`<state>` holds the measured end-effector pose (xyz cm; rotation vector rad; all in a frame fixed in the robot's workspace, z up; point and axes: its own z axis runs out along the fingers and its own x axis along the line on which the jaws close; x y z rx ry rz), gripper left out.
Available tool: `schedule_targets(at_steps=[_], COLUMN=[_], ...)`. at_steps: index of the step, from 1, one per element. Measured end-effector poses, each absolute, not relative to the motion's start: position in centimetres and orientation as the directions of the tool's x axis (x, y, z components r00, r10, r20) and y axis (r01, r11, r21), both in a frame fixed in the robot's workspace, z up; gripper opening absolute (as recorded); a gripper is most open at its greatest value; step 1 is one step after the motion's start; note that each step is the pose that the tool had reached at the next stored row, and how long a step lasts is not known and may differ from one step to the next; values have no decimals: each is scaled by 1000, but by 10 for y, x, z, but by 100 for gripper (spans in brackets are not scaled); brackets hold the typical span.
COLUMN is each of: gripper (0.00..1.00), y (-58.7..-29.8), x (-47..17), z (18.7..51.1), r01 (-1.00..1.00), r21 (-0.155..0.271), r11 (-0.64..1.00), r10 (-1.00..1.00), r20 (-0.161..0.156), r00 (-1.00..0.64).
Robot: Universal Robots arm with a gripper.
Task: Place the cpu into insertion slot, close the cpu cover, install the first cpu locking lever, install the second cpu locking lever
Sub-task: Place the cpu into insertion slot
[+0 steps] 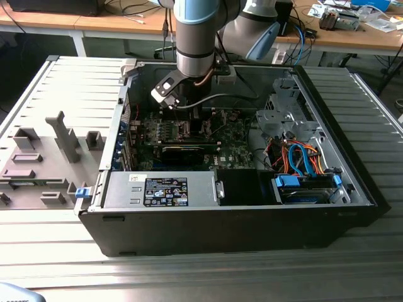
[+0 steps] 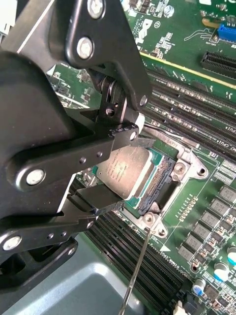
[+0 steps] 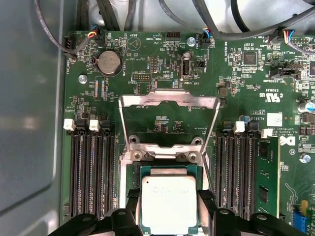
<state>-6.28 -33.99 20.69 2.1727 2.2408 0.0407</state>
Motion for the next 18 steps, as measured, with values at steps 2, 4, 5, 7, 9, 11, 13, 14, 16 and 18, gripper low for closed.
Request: schedule_targets(at_steps=[2, 4, 5, 7, 9, 11, 13, 14, 16, 18], gripper=[55, 55, 55, 55, 55, 55, 55, 55, 55, 55], y=[-340, -339, -339, -338, -337, -336, -336, -336, -336, -336], x=[-63, -63, -63, -64, -64, -64, -64, -65, -65, -65], z=[206, 206, 205, 204, 203, 202, 201, 200, 199, 198], r01=[999, 999, 999, 999, 999, 999, 999, 999, 999, 999], r21=[33, 33, 33, 33, 33, 33, 33, 33, 33, 33], r11=[26, 21, 18, 13, 11, 10, 8, 6, 4, 2], r10=[1000, 1000, 1000, 1000, 1000, 1000, 1000, 1000, 1000, 1000], r20=[4, 4, 4, 4, 4, 4, 4, 3, 4, 4], r00=[-26, -21, -18, -13, -11, -10, -8, -7, -4, -2])
